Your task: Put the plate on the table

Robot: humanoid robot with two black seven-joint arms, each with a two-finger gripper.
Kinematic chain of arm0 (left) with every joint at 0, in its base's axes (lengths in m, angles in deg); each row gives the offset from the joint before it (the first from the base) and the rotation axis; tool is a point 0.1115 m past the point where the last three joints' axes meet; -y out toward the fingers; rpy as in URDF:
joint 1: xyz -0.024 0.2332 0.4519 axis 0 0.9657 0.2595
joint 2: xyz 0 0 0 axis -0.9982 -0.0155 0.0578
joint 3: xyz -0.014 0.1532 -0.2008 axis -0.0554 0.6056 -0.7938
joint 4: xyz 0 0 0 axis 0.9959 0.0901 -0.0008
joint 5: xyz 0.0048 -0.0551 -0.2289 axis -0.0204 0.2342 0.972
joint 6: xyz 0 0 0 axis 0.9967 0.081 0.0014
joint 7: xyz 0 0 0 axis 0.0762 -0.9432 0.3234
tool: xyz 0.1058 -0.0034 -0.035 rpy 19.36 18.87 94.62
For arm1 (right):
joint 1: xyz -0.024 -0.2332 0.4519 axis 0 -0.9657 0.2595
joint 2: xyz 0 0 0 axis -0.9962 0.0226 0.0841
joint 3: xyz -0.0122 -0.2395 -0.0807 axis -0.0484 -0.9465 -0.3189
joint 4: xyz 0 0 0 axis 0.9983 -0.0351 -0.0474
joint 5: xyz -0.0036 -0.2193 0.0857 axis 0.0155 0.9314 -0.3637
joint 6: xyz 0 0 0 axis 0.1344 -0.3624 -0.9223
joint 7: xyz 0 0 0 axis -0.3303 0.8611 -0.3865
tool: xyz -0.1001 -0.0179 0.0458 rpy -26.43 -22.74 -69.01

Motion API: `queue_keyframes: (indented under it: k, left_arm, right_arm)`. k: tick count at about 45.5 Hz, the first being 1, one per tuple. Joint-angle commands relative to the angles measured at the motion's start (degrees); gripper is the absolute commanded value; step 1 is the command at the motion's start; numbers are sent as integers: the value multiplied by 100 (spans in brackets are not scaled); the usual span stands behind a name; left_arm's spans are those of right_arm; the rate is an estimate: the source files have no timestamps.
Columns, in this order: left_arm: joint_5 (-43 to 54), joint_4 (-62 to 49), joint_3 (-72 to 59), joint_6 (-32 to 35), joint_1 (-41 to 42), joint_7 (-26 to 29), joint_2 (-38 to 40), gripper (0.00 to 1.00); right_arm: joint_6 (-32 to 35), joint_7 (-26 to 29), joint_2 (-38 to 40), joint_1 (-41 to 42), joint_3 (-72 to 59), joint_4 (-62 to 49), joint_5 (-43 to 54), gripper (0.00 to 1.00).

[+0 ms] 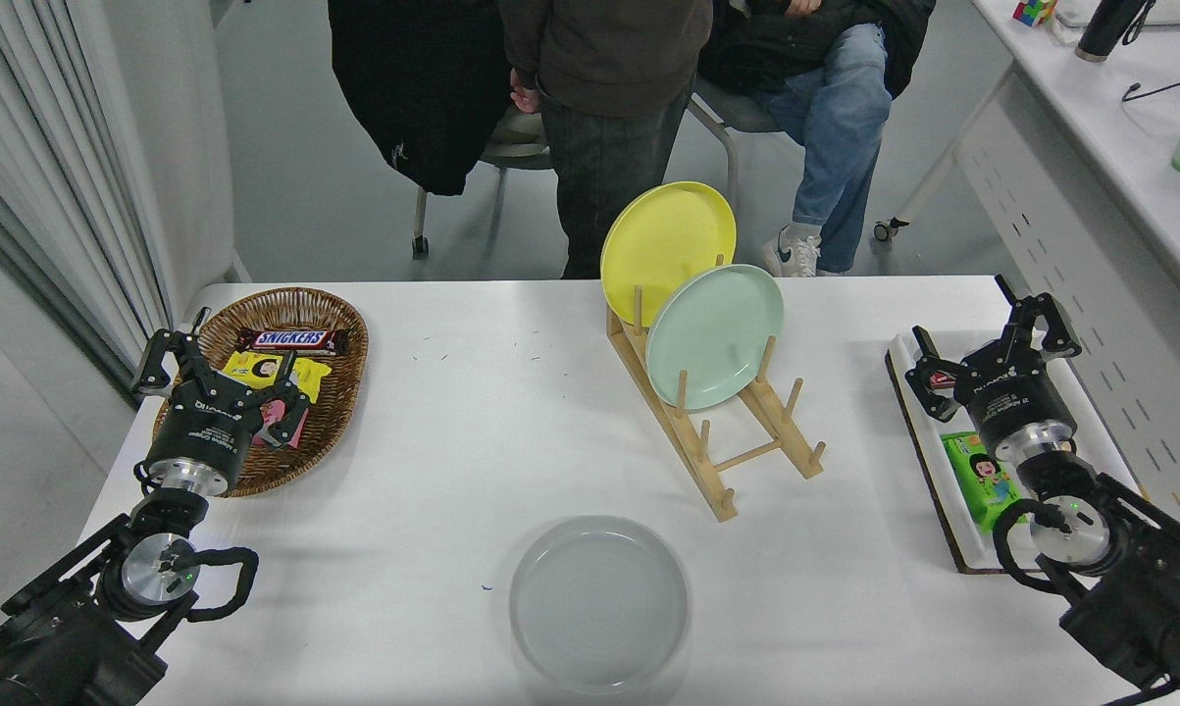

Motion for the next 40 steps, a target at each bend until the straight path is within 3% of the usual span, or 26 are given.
queue_keyframes:
  k: [1, 40]
  left_arm:
    - [-8, 0, 0, 0, 0, 0, 0, 98]
    - [1, 0, 0, 0, 0, 0, 0, 98]
  right_arm:
    - [-20, -51, -136, 33, -441, -67, 108, 99]
    - [130, -95, 23, 24, -847, -383, 100, 99]
